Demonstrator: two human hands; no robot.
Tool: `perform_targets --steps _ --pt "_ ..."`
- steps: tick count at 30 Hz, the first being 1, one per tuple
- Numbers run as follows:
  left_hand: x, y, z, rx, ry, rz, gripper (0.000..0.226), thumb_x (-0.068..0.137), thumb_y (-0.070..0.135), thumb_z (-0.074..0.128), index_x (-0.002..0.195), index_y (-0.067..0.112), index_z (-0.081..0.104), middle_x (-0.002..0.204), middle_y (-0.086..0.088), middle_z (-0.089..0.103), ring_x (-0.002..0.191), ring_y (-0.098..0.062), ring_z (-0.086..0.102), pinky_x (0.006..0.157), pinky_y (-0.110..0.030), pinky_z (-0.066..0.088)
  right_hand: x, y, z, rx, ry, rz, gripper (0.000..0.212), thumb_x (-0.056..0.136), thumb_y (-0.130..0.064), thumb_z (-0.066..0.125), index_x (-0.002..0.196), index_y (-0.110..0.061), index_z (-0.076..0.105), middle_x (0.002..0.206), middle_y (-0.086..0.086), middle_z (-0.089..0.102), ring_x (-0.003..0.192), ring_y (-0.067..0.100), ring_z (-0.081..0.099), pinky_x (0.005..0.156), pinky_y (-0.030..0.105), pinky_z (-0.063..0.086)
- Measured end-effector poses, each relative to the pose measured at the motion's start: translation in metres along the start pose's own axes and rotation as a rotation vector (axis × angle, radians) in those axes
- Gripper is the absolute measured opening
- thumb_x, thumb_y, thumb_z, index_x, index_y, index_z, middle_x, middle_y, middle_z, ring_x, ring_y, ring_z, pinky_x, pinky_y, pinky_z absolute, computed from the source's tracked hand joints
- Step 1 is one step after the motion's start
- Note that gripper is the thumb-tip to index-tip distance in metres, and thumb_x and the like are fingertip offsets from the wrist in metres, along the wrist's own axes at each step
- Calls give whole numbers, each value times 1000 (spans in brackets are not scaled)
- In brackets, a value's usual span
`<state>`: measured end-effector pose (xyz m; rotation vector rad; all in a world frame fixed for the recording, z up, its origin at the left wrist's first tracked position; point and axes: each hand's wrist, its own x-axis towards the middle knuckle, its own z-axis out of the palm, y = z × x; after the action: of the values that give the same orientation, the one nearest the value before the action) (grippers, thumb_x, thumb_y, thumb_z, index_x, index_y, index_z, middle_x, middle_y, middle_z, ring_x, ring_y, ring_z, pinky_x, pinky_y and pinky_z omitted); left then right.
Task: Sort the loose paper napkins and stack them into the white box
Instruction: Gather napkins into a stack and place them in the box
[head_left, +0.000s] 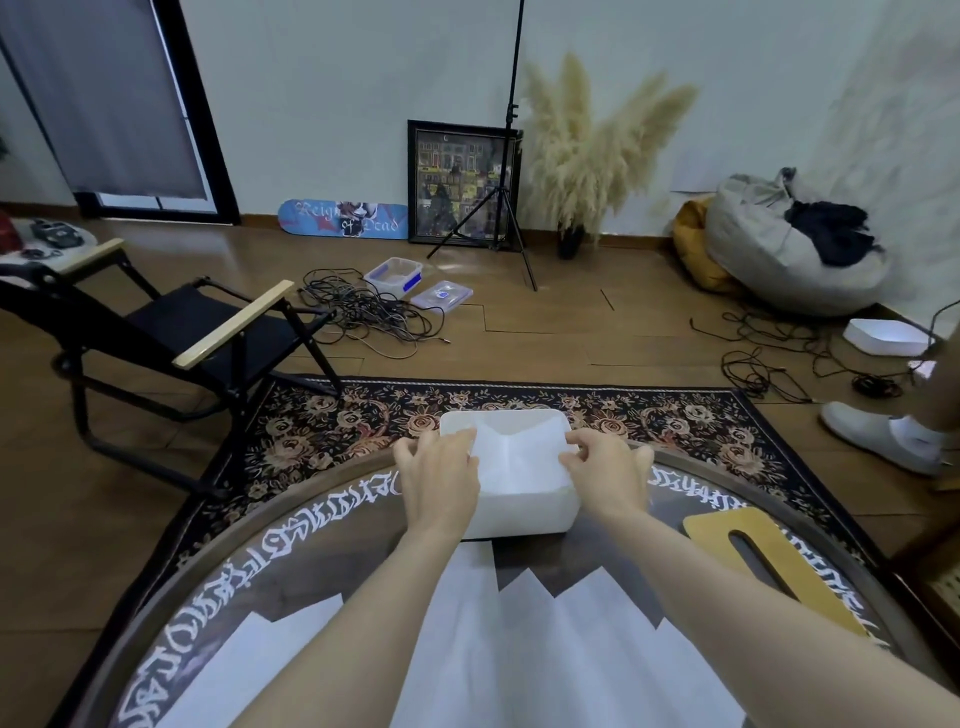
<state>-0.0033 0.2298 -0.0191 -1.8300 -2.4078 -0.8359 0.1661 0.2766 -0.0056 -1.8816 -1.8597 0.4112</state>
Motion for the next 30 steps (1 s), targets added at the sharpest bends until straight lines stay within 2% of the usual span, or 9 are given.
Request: perform_targets --steps 5,8,20,26,30 --pt "3 -1 5 129 -35 62 24 94 20 45 111 27 61 96 6 67 102 -17 48 96 -35 23 9 6 14 -153 36 -116 26 93 -30 56 118 -30 62 99 -2 69 101 20 52 89 34 21" --pt "3 -4 6 155 -62 79 30 97 23 43 121 29 59 106 8 65 110 -16 47 97 -35 23 12 9 19 -197 51 -142 26 92 -31 55 117 -33 62 100 -3 69 103 21 51 83 33 18" --pt "2 -8 9 109 -79 72 32 97 25 42 125 30 59 110 10 64 113 -14 45 93 -32 25 -3 1 14 -322 24 -211 31 98 -25 45 124 -29 63 116 -2 66 112 22 45 84 36 23" --pt "2 -7 9 109 -89 69 33 98 27 42 127 31 56 113 10 62 114 -14 44 95 -32 25 -1 2 16 -281 -6 -173 31 96 -29 50 124 -34 61 121 -1 62 115 24 41 76 34 13" --pt "1 -3 7 81 -108 74 33 99 30 41 129 31 54 120 9 56 117 -15 42 98 -32 24 -4 -1 10 -328 -29 -228 33 97 -30 50 129 -32 59 144 -9 46 128 18 33 95 37 22"
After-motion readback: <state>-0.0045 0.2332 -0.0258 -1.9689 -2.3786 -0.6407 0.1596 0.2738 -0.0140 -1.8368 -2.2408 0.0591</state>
